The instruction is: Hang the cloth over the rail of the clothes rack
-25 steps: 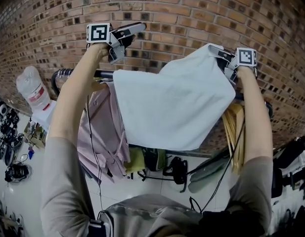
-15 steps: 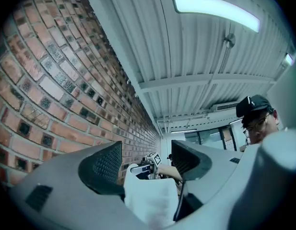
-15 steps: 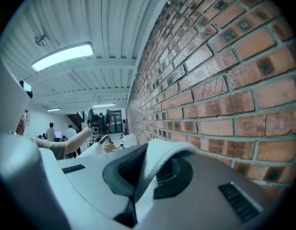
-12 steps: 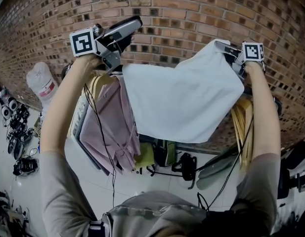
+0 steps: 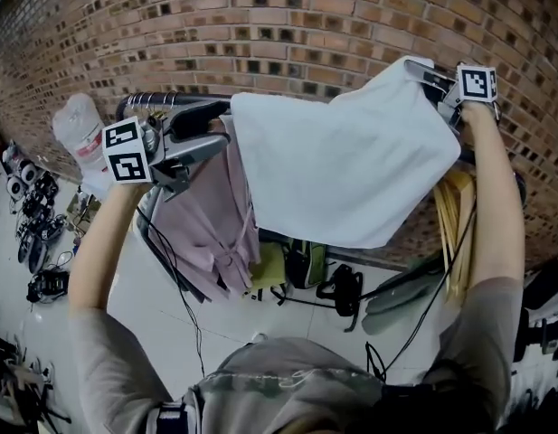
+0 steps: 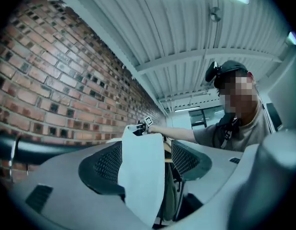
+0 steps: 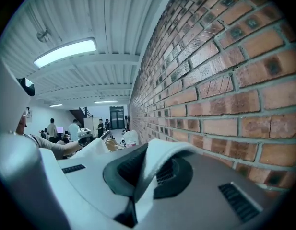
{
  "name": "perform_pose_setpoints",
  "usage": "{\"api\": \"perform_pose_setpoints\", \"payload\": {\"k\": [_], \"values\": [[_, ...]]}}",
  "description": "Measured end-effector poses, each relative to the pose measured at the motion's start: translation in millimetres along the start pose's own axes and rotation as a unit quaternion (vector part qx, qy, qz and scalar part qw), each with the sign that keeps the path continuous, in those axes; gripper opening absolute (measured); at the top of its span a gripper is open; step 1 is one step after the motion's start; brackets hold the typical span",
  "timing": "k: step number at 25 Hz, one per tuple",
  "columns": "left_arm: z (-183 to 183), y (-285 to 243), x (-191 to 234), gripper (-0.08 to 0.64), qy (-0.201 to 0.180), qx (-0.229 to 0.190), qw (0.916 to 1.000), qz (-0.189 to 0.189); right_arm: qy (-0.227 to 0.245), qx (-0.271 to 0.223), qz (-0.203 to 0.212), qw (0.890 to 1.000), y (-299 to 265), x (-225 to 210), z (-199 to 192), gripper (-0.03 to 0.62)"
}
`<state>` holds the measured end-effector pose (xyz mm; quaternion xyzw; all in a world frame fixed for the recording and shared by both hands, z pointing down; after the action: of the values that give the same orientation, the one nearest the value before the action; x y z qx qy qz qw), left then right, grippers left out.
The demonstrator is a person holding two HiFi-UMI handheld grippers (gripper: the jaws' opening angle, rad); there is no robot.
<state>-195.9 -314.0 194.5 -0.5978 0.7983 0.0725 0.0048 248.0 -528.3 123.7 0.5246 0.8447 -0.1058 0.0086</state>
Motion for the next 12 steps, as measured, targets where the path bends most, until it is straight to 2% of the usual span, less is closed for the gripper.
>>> {"api": "perform_pose_setpoints", "payload": {"k": [3, 6, 10, 12], "values": [[-32, -4, 12, 0.321, 0.015, 0.038, 0.9989, 0.022, -0.009, -0.003, 0.018, 1.0, -2, 4, -1, 0.021], [-50, -12, 24, 0.319, 0.038, 0.061, 0.997, 0.029, -0.007, -0.003, 0.011, 1.0, 2, 7, -2, 0.021], [-51, -23, 32, 0.319, 0.064, 0.04, 0.9969, 0.023, 0.002, -0.002, 0.01, 1.0, 3, 12, 0, 0.02], [-49, -27, 32, 0.305, 0.078, 0.032, 0.9964, 0.008, 0.002, -0.002, 0.013, 1.0, 3, 12, -2, 0.021]]}}
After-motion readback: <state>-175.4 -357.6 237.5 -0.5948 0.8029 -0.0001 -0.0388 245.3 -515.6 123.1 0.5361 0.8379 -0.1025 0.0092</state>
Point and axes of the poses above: the fingertips, and each gripper's own axes: y backward along the fingers, x to its left, z out of its top, the point moved 7 cm from there along y, backward along the fingers, and after that the axes turned 2 degrees about -y, right-handed, at the moved point
